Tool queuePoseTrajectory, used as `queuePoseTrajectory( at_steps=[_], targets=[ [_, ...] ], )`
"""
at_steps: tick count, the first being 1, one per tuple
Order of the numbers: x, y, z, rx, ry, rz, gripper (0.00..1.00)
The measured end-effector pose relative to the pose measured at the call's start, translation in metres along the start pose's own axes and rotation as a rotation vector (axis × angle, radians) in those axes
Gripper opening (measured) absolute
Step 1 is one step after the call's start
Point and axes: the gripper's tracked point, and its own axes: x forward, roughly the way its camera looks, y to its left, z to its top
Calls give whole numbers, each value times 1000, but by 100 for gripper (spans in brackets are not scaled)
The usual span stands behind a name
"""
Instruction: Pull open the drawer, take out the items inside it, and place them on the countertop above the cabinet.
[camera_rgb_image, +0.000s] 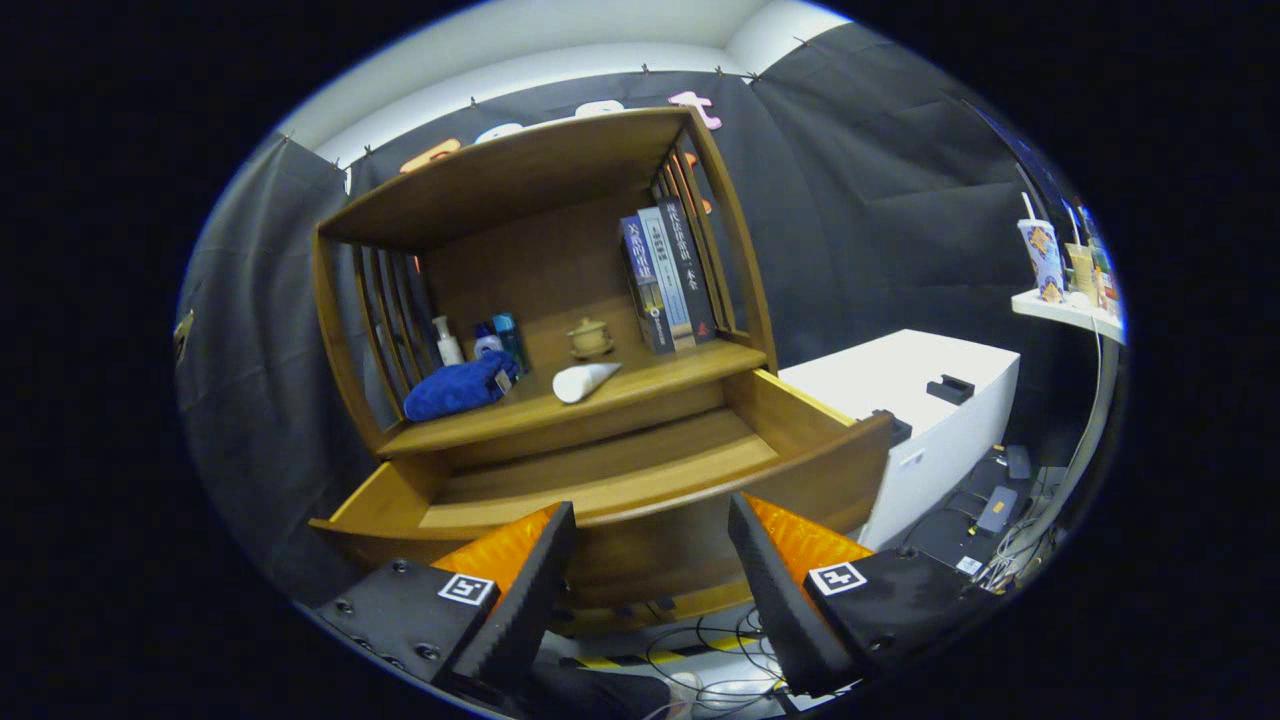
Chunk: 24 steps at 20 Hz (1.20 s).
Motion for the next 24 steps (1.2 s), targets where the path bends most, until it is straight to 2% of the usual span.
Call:
queuePoseTrajectory(
  at_steps=[4, 6, 7, 9, 11, 17, 24],
  targets=[
    [14, 4, -19, -33, 42, -23, 98],
    [27, 19, -18, -31, 60, 1, 99],
    [28, 17, -14, -68, 51, -16, 98],
    [41, 11, -5, -113, 39, -35, 92],
    [52, 17, -1, -101, 32, -32, 93],
    [114, 29, 14, -90, 28, -9, 95],
    [176, 41, 30, -126, 47, -30, 95]
  ],
)
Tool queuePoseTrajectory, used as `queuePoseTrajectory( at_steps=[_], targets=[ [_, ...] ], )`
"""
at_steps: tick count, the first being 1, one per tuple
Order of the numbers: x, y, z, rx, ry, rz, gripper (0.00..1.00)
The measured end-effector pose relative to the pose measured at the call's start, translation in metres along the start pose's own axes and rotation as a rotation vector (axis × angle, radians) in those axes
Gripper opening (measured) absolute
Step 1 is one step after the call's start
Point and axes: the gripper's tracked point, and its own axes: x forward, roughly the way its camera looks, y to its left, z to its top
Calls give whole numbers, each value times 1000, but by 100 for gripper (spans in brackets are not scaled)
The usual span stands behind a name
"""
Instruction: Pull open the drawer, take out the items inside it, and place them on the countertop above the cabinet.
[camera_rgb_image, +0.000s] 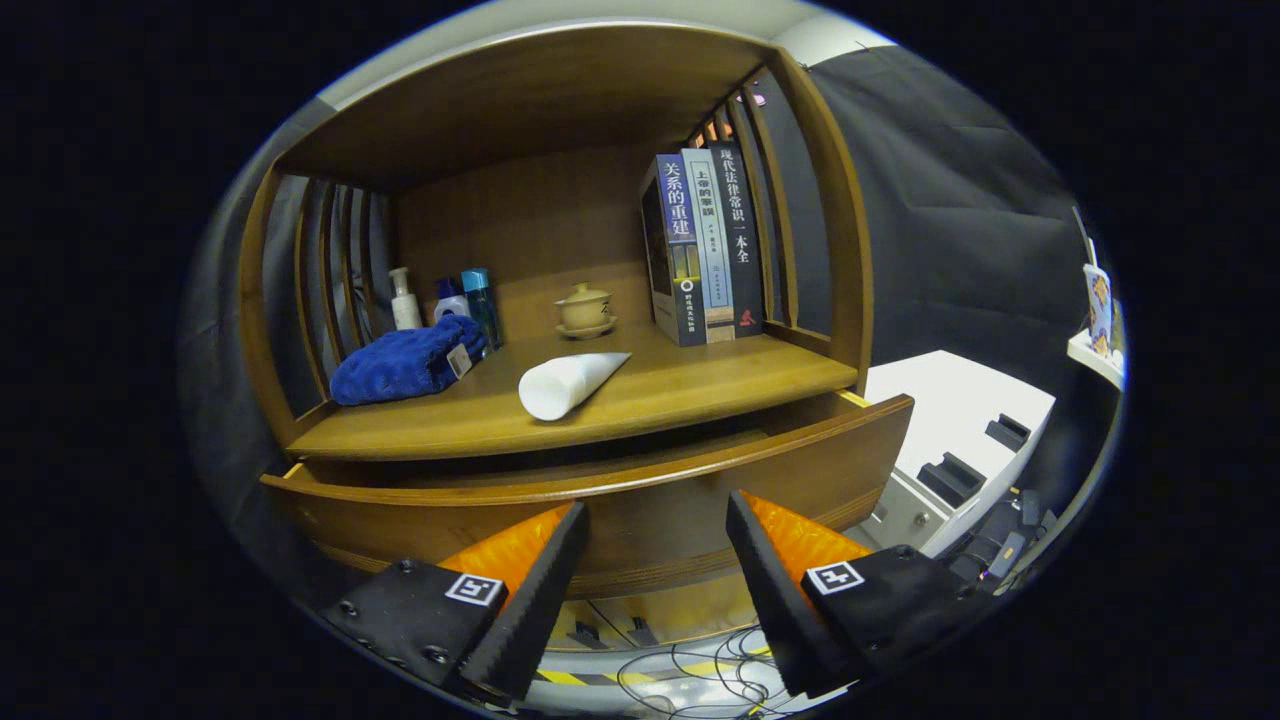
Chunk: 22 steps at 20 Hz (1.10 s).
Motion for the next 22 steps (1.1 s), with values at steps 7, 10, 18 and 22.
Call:
queuePoseTrajectory(
  at_steps=[7, 10, 18, 22],
  targets=[
    [28, 0, 4, -42, 45, 11, 95],
    [11, 10, 39, 77, -20, 55, 98],
    [-91, 15, 202, -106, -261, 36, 98],
    [-129, 30, 228, -117, -315, 87, 98]
  ],
)
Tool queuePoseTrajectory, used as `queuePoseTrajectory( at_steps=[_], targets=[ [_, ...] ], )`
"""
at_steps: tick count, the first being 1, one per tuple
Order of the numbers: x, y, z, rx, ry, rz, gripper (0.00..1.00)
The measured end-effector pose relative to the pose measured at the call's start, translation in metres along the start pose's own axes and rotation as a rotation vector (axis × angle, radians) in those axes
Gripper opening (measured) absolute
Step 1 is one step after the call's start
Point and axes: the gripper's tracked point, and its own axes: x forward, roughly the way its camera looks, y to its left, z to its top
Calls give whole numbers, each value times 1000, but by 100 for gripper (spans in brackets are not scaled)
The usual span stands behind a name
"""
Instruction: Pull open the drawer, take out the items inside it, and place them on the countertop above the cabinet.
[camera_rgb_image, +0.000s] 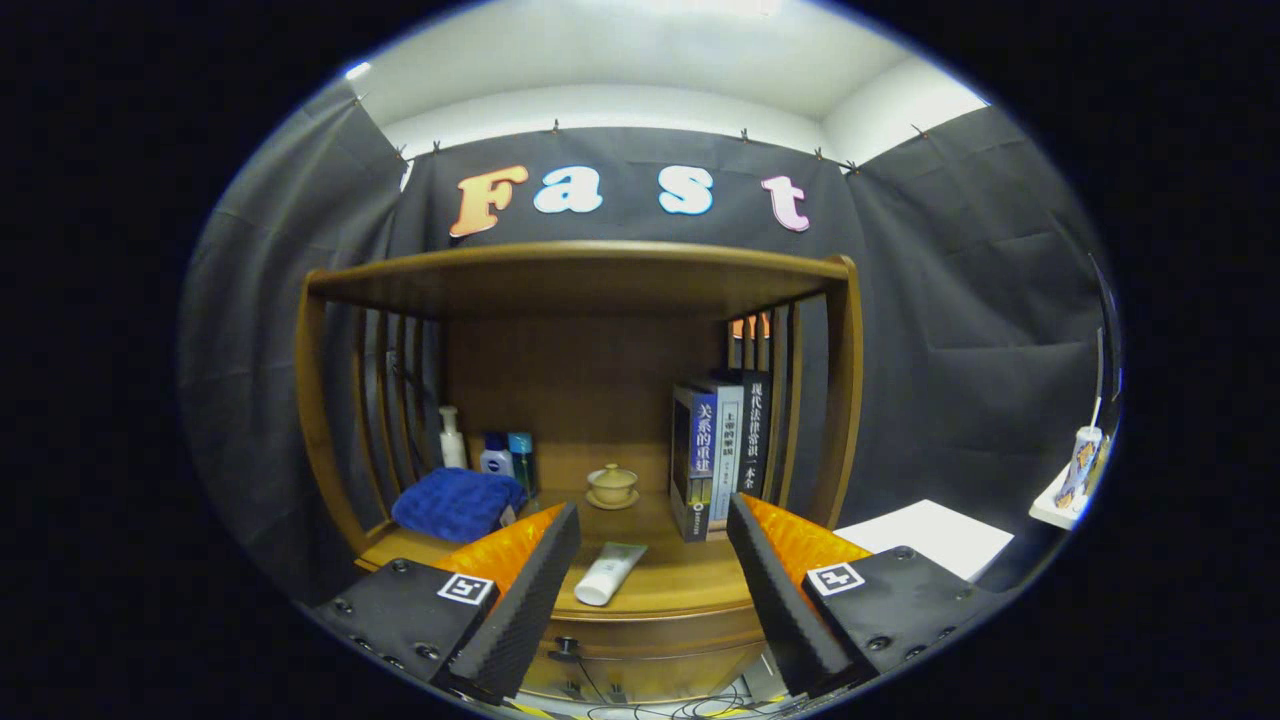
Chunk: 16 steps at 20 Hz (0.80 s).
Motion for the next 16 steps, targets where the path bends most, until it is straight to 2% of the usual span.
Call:
queuePoseTrajectory(
  at_steps=[5, 7, 11, 16],
  targets=[
    [-10, 7, 1, 74, 7, 46, 98],
    [-6, 1, -8, 102, 23, 39, 98],
    [-9, -4, -7, 102, -8, 12, 98],
    [-12, 0, -10, 84, 2, 21, 98]
  ],
)
